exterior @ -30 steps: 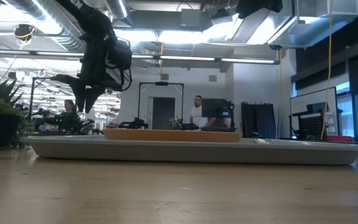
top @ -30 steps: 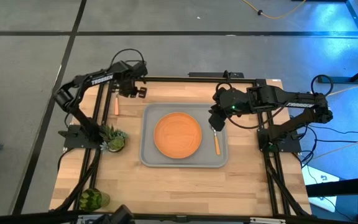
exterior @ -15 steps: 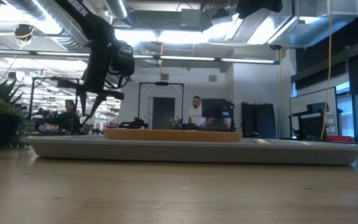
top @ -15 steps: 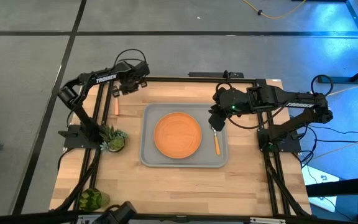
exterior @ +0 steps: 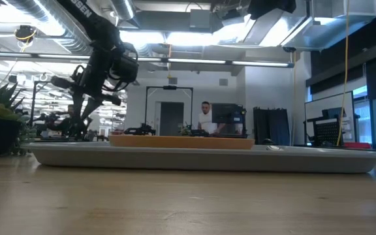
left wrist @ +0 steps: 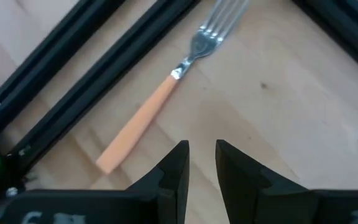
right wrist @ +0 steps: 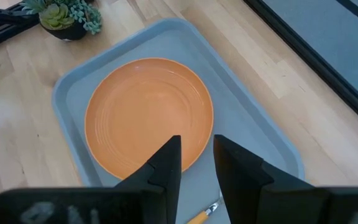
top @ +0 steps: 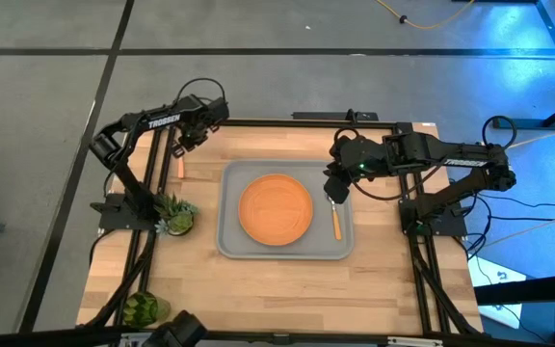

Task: Pick and place plate/cup/fork/spoon on tray
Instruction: Put the green glass on the gray food tray to the top left of the orange plate

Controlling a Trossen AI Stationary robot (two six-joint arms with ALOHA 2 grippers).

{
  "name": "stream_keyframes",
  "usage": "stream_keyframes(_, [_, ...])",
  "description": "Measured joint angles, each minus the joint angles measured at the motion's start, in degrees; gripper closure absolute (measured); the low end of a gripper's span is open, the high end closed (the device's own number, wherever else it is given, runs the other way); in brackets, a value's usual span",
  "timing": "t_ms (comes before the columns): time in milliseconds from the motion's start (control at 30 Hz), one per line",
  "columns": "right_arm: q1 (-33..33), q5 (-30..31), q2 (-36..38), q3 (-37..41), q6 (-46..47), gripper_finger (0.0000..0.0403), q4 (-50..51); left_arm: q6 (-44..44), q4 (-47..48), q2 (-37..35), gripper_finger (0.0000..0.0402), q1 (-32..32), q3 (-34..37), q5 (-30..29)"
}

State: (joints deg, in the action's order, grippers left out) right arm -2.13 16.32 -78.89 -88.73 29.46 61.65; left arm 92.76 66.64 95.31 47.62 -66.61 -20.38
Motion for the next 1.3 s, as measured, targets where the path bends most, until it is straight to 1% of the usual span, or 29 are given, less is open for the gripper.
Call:
stream_keyframes(233, [0.0, 0.04, 0.0, 0.0, -0.2, 0.0304, -0.03, -6.17, -0.23, 0.0, 0.0329, -0.04, 0.0, 0.01])
stream_keyframes(333, [0.0, 0.04, 0.0, 0.0, -0.2, 0.0304, -0.04, -6.04, -0.23, 0.0, 0.0329, -0.4, 0.0, 0.43])
stream_keyframes(467, [0.0, 0.02, 0.0, 0.0, -0.2, 0.0304, -0.04, 0.04, -0.25, -0.02, 0.0329, -1.27, 0.0, 1.49])
stream_keyframes(533, [0.0, 0.02, -0.01, 0.0, -0.02, 0.0304, -0.04, 4.8, 0.01, -0.02, 0.0329, -1.31, 0.0, 1.51])
stream_keyframes(700, [0.0, 0.0, 0.0, 0.0, 1.64, 0.0304, -0.04, 25.52, 2.86, -0.02, 0.0329, -1.25, 0.0, 3.24])
stream_keyframes(800, [0.0, -0.02, -0.01, 0.0, 3.33, 0.0304, -0.05, 33.07, 3.73, -0.04, 0.0329, -1.29, 0.0, 3.4])
stream_keyframes(900, [0.0, -0.01, 0.0, 0.0, 5.48, 0.0304, -0.07, 36.09, 3.58, -0.04, 0.0329, -0.95, 0.0, 2.93])
stream_keyframes(1000, [0.0, 0.0, 0.0, 0.0, 6.36, 0.0304, -0.07, 35.85, 3.48, -0.04, 0.0329, -0.61, 0.0, 2.56])
stream_keyframes(1100, [0.0, -0.02, -0.02, 0.0, 6.93, 0.0304, -0.07, 36.62, 4.65, -0.04, 0.0329, -0.63, 0.0, 0.13])
stream_keyframes(1200, [0.0, -0.01, -0.02, 0.0, 8.82, 0.0304, -0.07, 39.81, 5.35, -0.04, 0.0329, -0.61, 0.0, -1.65])
stream_keyframes(1300, [0.0, -0.05, -0.01, 0.0, 9.51, 0.0304, -0.08, 41.73, 5.22, -0.04, 0.0329, -0.02, 0.03, -2.16])
